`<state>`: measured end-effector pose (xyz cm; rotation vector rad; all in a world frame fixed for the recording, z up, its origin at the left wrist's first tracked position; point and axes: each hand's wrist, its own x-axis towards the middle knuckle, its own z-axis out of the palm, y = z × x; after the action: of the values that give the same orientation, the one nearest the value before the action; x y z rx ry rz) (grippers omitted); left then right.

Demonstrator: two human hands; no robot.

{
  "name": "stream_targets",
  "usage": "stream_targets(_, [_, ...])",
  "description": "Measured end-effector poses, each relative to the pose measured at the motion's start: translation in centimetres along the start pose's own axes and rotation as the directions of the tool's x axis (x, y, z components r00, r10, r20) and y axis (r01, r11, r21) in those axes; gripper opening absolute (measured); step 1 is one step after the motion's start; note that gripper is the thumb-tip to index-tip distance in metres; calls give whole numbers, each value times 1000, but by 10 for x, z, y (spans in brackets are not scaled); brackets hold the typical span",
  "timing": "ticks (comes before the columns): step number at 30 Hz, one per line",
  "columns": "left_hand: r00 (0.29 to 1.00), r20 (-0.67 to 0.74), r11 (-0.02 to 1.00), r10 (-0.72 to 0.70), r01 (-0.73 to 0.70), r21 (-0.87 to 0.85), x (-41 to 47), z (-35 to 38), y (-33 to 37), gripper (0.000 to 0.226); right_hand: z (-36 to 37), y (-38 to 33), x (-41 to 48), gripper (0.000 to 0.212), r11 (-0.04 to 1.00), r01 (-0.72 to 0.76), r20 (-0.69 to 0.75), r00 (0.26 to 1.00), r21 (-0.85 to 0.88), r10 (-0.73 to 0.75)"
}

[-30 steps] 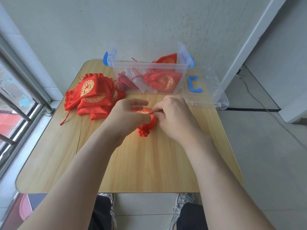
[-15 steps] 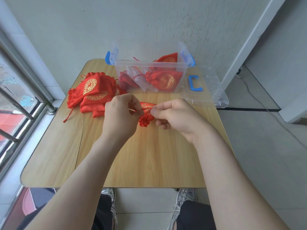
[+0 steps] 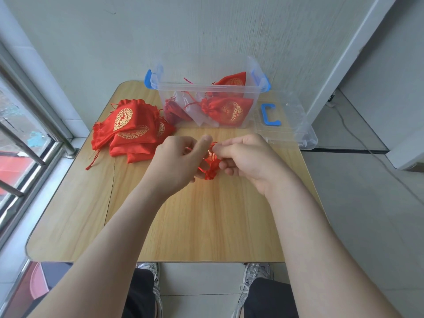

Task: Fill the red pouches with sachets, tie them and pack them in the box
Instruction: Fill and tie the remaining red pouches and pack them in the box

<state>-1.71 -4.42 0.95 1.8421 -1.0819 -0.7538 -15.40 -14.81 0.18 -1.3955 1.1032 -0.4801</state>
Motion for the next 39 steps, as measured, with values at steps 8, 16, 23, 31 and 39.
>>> stream_targets(8, [995, -82, 984, 61, -46, 174, 9, -3, -15, 28, -1, 4, -5, 5, 985, 49, -25, 998, -163, -54])
stream_targets(16, [949, -267, 696, -169, 306, 649, 12, -7, -34, 32, -2, 17, -3, 22, 636, -71, -209, 967, -768, -144])
stream_targets(23, [983, -105, 569, -149, 172, 804, 8, -4, -34, 32, 3, 15, -12, 33, 478, -83, -138, 987, -874, -83])
stream_targets(31, [994, 107, 697, -4, -74, 713, 11, 7, -41, 20, 19, 27, -5, 25, 483, 163, 24, 959, -861, -282])
stream_targets(39, [988, 146, 813, 40, -117, 570, 18, 0, -43, 21, 23, 30, 1, 7, 390, 265, 136, 935, -882, -327])
